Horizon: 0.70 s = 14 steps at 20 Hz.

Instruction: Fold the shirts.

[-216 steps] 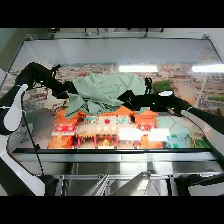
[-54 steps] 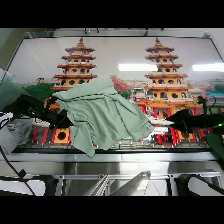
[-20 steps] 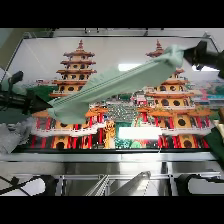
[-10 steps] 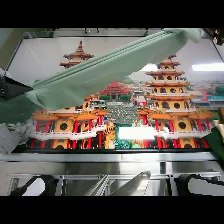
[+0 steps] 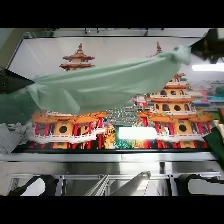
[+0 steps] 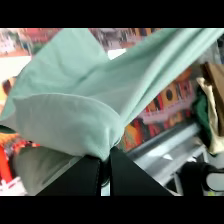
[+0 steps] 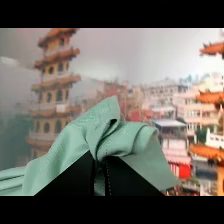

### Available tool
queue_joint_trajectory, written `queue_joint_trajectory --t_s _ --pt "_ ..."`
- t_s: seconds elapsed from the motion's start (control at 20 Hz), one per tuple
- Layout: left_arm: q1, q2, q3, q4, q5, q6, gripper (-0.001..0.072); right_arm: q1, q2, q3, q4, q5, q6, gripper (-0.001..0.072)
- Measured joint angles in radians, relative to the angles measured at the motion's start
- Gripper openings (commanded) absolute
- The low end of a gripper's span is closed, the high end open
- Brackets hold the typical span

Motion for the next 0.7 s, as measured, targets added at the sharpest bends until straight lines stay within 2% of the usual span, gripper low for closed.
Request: queue_joint_trajectory --t_s 0.05,0.1,0.3,0.5,0.6,0.7 --pt "-0.025 -0.039 -0.043 0.000 -0.020 0.011 0.0020 0.016 -0.052 0.000 -0.018 0.010 0.013 0.0057" --pt "-0.049 -0.079 -0.085 0.000 -0.044 0.023 0.0019 0.032 -0.105 0.000 -0.033 0.015 0.023 0.0190" --pt "-0.132 -0.248 -0.215 -0.005 -0.121 0.074 0.0018 0.060 -0.277 0.000 -0.055 0.023 0.035 0.0202" --pt "-0.154 -0.400 -0.231 -0.006 -0.136 0.100 0.0023 -0.020 -0.325 0.000 -0.010 0.071 -0.037 0.0203" --pt "-0.139 -0.457 -0.202 -0.007 -0.105 0.104 0.0343 -0.074 -0.320 -0.007 -0.002 0.151 -0.081 0.0202" --pt "-0.111 -0.491 -0.168 -0.007 -0.067 0.101 0.0556 -0.117 -0.296 -0.044 -0.021 0.212 -0.114 0.0203"
